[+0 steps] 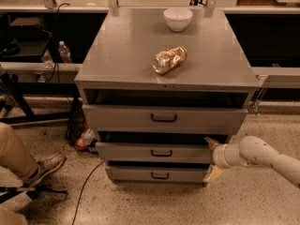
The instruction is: Open middle drawer
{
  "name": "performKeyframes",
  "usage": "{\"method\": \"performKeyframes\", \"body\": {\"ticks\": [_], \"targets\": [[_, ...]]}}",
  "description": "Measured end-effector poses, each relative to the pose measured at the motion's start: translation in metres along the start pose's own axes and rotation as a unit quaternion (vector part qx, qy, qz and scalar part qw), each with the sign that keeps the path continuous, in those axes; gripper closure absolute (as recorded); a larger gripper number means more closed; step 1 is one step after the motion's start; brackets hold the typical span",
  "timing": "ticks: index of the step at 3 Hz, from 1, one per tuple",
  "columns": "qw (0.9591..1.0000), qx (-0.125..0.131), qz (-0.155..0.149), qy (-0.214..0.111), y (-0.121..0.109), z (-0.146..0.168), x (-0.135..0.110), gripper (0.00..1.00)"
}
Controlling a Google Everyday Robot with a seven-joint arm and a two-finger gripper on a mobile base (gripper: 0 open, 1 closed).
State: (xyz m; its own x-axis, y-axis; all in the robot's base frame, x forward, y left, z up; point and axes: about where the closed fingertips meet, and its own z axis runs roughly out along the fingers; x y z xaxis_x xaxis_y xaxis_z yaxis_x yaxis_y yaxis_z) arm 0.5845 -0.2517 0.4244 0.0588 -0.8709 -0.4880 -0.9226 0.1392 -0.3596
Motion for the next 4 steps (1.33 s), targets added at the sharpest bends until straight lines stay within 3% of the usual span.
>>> {"method": "performKeyframes", "body": {"ticks": [2,3,4], "targets": [[0.9987,-0.047,-0.003,-0.017,0.004,0.031,-0.006,0.00],[0.9982,-0.057,-0.005,-0.020,0.004,0.038,-0.008,0.18],[0.9981,-0.058,-0.005,-0.021,0.003,0.036,-0.010,0.49]]}}
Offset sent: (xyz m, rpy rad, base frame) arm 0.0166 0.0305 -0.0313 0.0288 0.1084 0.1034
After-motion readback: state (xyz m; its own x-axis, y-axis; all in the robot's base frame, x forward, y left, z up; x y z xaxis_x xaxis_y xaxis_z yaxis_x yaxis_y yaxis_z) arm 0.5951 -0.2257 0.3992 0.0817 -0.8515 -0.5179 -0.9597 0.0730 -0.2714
